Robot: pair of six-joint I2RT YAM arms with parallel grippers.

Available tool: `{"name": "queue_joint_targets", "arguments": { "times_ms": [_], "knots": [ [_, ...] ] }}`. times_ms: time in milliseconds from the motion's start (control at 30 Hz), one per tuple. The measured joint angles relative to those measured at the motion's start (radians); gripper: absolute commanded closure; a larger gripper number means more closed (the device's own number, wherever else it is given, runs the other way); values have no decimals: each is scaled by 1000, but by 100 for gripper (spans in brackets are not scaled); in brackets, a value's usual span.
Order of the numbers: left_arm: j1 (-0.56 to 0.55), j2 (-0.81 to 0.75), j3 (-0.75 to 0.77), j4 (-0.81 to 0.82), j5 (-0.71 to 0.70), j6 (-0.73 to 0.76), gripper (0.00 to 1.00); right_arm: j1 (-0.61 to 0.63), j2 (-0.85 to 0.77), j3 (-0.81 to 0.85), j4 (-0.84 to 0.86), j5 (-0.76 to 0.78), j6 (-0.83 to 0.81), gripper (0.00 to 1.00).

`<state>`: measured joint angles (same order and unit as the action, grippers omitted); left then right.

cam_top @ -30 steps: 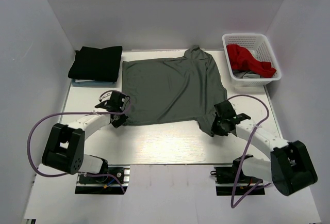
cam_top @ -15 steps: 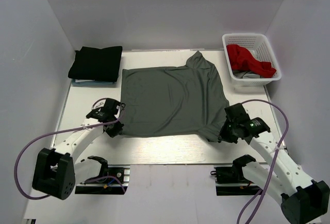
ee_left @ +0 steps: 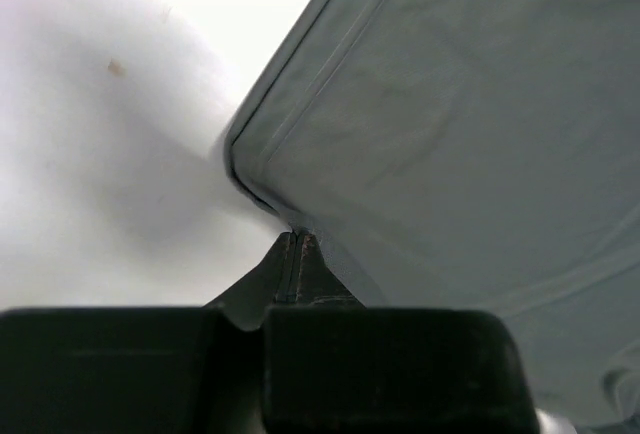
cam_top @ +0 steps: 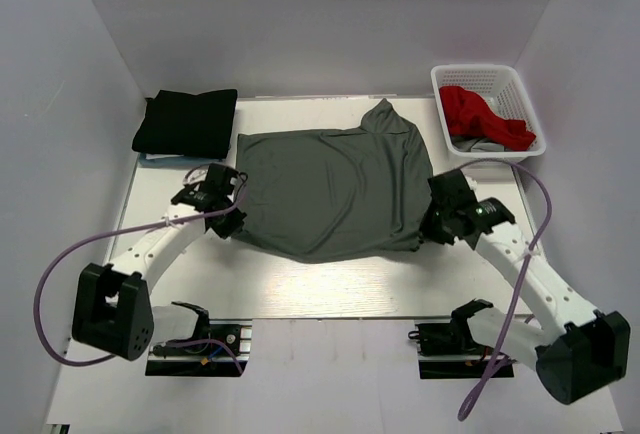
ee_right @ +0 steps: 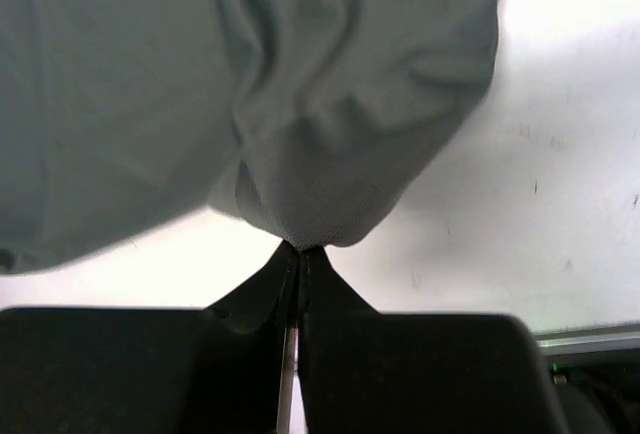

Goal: Fold and stack the t-shirts
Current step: Fold the flattened tshirt in 1/3 of the way

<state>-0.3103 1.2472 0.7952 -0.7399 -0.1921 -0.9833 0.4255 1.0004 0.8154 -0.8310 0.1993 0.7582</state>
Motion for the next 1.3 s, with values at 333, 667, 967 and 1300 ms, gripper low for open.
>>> {"name": "queue_joint_targets", "arguments": {
  "times_ms": [333, 667, 967, 1300],
  "knots": [
    [28, 229, 230, -20, -96, 13, 100, -41, 271, 246, 56, 128, -76, 100],
    [72, 482, 414, -4, -134, 38, 100, -127, 573, 469, 147, 159, -174, 100],
    [110, 710, 617, 9, -152, 57, 16, -183, 933, 783, 218, 109, -325, 53],
    [129, 667, 649, 51, -134, 89, 0, -201, 935, 739, 306, -56, -427, 21]
  ]
}}
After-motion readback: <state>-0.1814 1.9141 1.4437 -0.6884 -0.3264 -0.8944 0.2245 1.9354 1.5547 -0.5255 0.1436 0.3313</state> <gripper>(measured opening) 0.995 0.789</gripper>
